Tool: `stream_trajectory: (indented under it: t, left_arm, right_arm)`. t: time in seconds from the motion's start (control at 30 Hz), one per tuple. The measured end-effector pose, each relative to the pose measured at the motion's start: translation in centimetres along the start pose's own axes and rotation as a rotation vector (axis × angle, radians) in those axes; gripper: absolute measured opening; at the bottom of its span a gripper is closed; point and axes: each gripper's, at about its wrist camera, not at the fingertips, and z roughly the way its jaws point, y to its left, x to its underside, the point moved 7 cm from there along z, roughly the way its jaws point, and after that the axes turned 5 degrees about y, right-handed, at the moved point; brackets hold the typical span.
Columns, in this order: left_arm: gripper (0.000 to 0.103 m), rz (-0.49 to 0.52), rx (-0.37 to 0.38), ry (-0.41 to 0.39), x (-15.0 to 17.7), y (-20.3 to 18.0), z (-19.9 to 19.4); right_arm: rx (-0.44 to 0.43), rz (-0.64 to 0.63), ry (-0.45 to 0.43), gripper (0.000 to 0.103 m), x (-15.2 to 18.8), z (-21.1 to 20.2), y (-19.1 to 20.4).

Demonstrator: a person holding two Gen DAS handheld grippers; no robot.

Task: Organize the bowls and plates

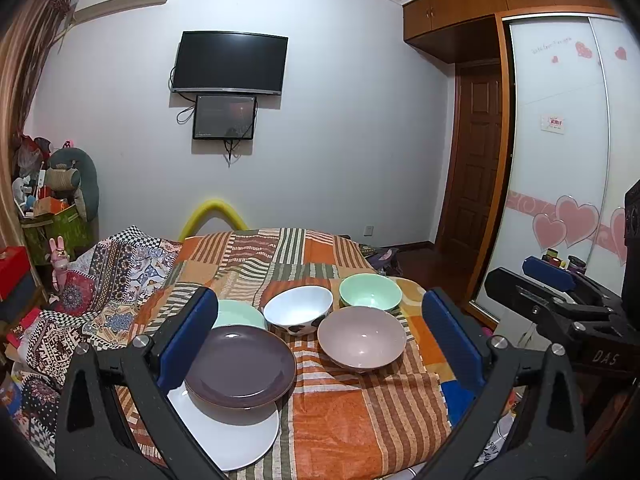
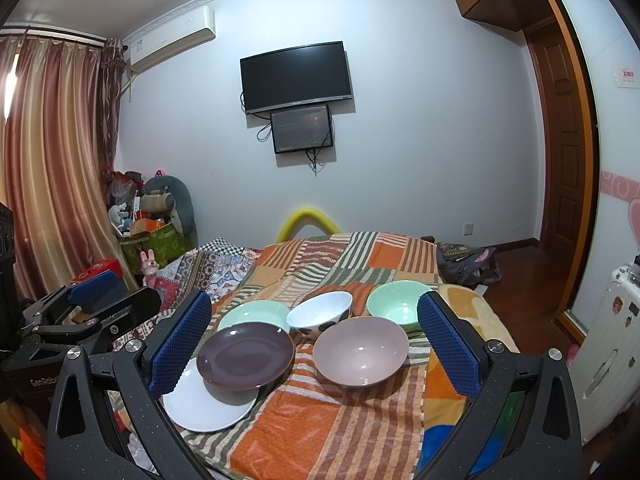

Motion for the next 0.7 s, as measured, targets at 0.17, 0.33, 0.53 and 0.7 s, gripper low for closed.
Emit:
stream_trajectory:
  t: [0.17, 0.33, 0.53, 0.7]
  left_arm:
    - [0.103, 0.000, 0.000, 0.000, 0.01, 0.03, -0.01]
    - [0.103, -0.001, 0.001, 0.000, 0.05, 0.02, -0.05]
    - [0.103, 0.000, 0.002, 0.002, 0.15, -0.03, 0.02]
    - [0.103, 0.005, -0.001, 0.004, 0.50, -0.14, 0.05]
  right_arm:
    - [0.001, -0.001, 0.001, 0.103, -0.05, 0.01, 0.02]
    - [0.001, 0.000, 0.001, 0.103, -0.04, 0.00, 0.05]
    - [0.001, -0.003, 0.001, 0.103, -0.03, 0.03, 0.09]
    - [0.001, -0.002, 0.001, 0.103, -0.03, 0.02, 0.10]
